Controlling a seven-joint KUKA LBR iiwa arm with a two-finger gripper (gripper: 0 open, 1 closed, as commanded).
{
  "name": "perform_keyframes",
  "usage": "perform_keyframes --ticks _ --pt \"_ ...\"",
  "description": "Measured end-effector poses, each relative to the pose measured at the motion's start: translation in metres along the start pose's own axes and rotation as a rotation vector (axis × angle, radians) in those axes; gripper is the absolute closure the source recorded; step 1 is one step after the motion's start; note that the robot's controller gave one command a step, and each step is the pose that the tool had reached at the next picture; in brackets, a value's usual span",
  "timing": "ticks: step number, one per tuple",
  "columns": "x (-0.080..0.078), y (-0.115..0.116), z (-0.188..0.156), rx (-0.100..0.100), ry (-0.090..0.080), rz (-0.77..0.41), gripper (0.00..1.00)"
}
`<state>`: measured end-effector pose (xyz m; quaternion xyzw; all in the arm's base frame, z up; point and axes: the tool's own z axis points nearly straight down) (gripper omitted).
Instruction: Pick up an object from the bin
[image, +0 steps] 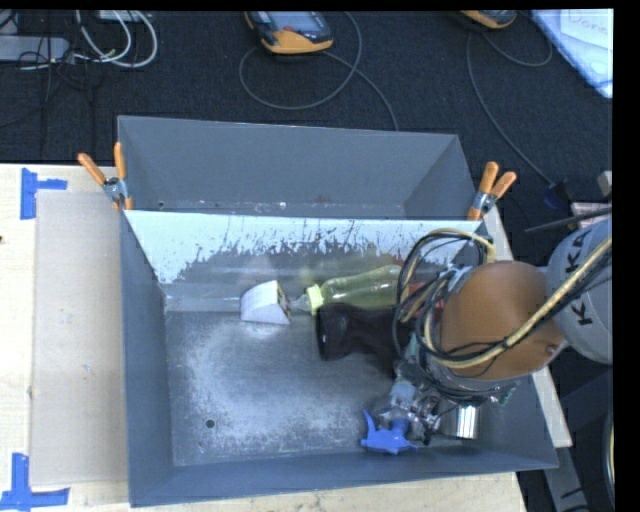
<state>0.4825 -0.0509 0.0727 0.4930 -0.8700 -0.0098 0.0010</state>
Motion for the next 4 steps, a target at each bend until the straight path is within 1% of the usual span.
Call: perform_keyframes --ticks 1,2,4 --pt "0.000 0.003 -0.020 -0.007 0.002 0.002 1.00" --pt "-0.001 0.002 -0.044 -0.003 0.000 0.002 1.00" --pt "-0.002 0.001 -0.076 0.003 -0.002 0.004 1.00"
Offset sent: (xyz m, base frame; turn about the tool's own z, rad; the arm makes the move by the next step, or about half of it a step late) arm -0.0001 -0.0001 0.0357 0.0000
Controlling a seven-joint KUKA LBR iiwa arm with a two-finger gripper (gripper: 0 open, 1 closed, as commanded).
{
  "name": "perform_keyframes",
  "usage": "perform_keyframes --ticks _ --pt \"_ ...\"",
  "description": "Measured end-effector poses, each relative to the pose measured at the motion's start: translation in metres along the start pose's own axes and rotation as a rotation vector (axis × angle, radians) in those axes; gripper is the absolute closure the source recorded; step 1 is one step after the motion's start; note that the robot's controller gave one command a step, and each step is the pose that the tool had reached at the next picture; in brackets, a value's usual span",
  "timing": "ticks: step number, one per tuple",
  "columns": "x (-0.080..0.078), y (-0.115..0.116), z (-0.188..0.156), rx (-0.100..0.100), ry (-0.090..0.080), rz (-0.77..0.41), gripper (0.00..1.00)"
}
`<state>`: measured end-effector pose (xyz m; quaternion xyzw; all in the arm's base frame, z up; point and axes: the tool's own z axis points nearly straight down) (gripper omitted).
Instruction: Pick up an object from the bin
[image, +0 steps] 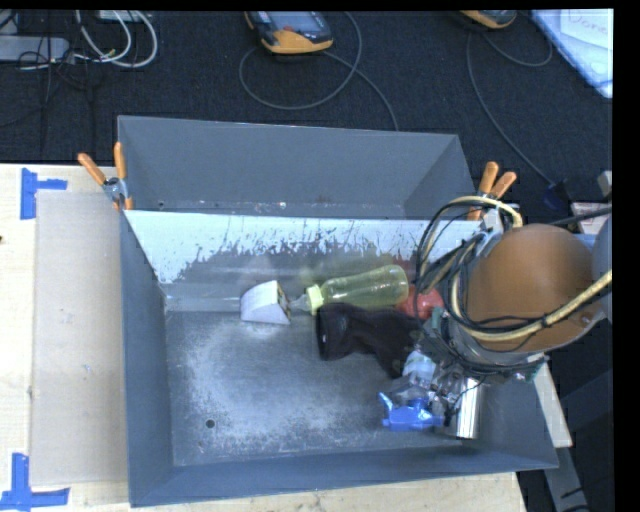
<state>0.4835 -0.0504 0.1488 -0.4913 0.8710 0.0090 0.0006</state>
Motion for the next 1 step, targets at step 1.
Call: perform_keyframes --ticks 1 --pt "-0.0003 0.0006 -0.0100 -0.002 0.000 0.000 1.00"
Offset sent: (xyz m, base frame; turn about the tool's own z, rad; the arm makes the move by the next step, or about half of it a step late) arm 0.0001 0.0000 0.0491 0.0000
